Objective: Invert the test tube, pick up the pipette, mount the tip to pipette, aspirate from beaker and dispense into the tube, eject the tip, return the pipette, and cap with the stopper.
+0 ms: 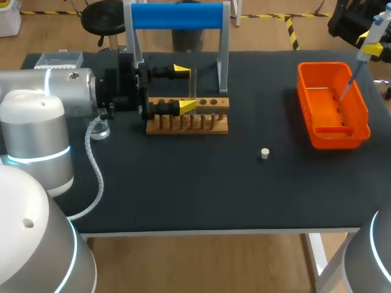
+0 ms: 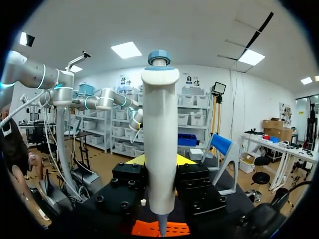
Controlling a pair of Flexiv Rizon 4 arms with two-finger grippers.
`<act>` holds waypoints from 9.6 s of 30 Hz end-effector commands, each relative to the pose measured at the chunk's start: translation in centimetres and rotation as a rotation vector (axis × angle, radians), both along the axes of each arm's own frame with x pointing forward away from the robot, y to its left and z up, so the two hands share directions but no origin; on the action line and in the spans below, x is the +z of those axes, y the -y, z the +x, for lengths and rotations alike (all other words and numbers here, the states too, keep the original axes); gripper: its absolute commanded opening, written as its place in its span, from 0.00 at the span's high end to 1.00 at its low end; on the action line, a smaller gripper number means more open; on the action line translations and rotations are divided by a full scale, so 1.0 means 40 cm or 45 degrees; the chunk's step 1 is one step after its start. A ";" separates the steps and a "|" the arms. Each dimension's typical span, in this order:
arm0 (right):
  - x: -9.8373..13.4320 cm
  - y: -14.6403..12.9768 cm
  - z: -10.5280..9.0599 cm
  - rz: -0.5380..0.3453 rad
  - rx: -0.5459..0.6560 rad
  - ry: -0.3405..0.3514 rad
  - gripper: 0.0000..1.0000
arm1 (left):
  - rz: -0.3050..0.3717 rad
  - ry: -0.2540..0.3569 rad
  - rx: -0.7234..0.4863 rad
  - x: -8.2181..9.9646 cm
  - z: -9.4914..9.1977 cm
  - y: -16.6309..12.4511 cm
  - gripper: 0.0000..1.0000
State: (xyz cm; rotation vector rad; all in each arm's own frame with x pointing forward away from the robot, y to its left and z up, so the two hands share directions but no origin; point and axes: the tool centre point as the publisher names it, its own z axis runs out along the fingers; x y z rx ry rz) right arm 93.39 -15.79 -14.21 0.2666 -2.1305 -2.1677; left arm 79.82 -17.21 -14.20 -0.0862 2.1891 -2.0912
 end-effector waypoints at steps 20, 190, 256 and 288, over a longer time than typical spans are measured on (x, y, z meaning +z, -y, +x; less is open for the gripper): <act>0.010 0.009 0.001 -0.028 0.008 0.042 1.00 | -0.002 0.002 0.008 -0.001 -0.003 0.003 0.00; 0.010 0.009 -0.002 -0.029 -0.001 0.045 1.00 | -0.050 0.071 -0.109 0.237 0.335 1.016 1.00; 0.010 0.009 -0.002 -0.029 -0.001 0.045 1.00 | 0.037 -0.018 -0.136 0.160 0.327 1.033 1.00; 0.010 0.009 -0.002 -0.029 -0.001 0.045 1.00 | 0.101 0.090 -0.157 0.314 0.343 0.921 0.00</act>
